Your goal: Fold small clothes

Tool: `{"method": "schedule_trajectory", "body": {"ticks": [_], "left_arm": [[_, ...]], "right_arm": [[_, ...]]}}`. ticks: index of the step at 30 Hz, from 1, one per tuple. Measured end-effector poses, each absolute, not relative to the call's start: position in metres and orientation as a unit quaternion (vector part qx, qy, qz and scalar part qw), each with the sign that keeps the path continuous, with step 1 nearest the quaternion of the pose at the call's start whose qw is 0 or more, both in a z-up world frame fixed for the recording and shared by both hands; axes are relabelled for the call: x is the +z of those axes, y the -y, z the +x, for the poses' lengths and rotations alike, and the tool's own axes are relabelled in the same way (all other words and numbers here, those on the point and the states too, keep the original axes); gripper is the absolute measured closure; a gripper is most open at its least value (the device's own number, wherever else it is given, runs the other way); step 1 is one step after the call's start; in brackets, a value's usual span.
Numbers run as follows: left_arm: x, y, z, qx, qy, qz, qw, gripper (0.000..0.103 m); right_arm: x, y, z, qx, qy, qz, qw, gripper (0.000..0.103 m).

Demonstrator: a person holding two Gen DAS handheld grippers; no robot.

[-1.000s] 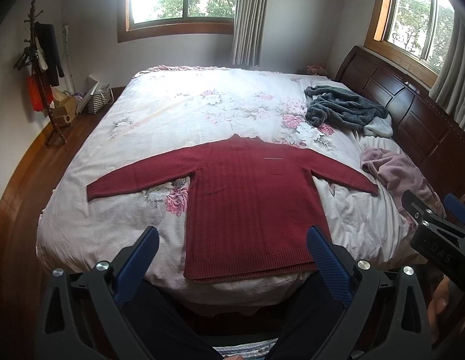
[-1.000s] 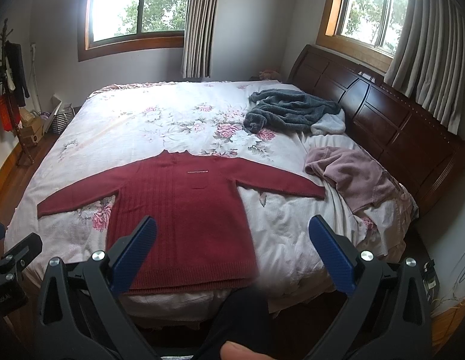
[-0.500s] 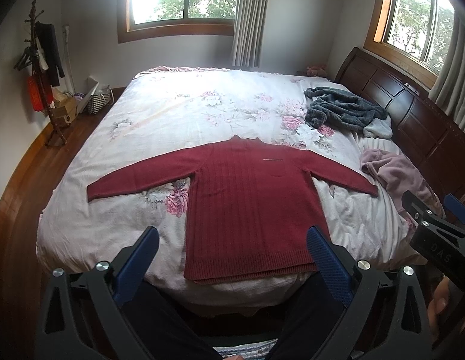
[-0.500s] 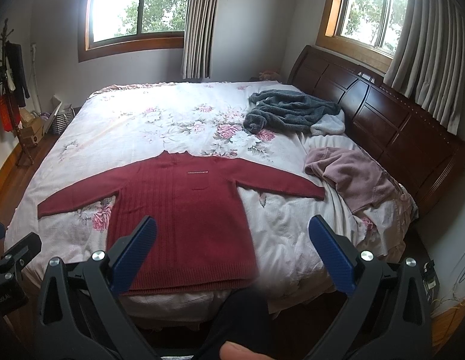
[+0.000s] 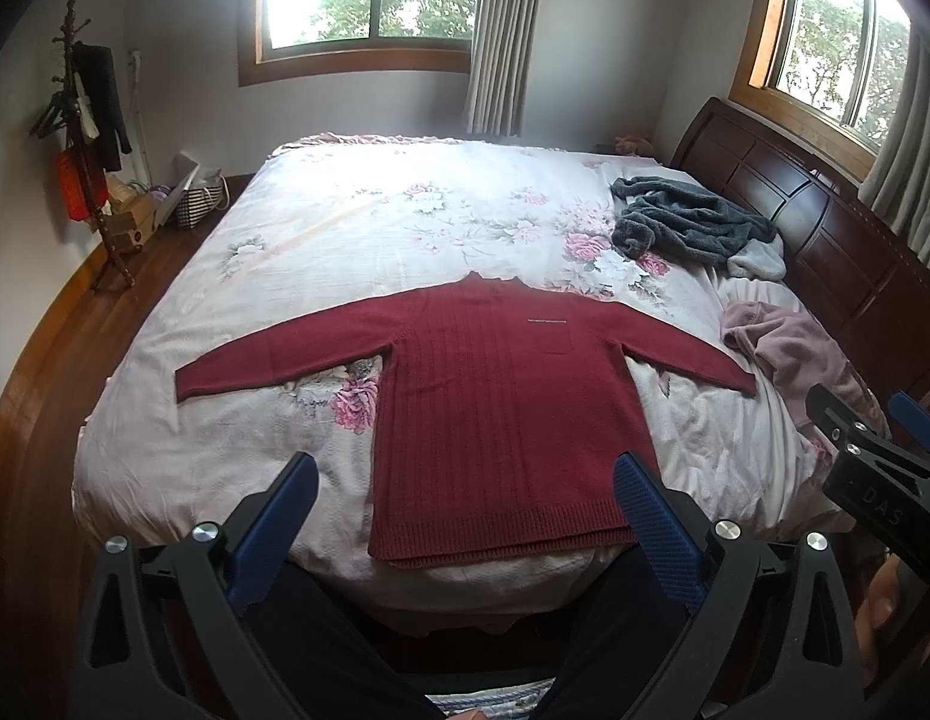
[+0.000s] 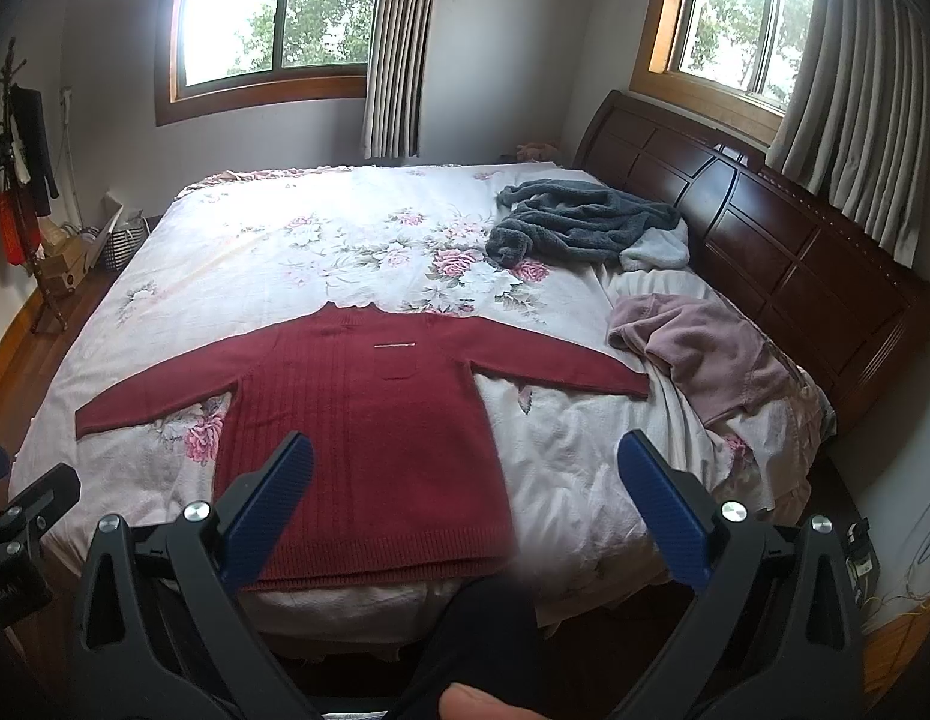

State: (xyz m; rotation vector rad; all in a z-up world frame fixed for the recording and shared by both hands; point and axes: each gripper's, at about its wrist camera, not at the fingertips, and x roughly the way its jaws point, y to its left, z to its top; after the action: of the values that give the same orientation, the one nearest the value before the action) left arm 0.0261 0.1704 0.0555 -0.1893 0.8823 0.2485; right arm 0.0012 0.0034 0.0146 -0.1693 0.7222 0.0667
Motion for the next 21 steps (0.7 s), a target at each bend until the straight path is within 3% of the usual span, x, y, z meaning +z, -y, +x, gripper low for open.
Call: {"method": "schedule_trajectory", "body": {"ticks": [21], "left_arm": [[0.0607, -0.1740, 0.0245, 0.120, -0.424, -0.093, 0.893, 0.004]], "right_arm": [[0.0135, -0.0033, -0.0003, 0.032, -0.352, -0.083, 0.932, 0.003]]}}
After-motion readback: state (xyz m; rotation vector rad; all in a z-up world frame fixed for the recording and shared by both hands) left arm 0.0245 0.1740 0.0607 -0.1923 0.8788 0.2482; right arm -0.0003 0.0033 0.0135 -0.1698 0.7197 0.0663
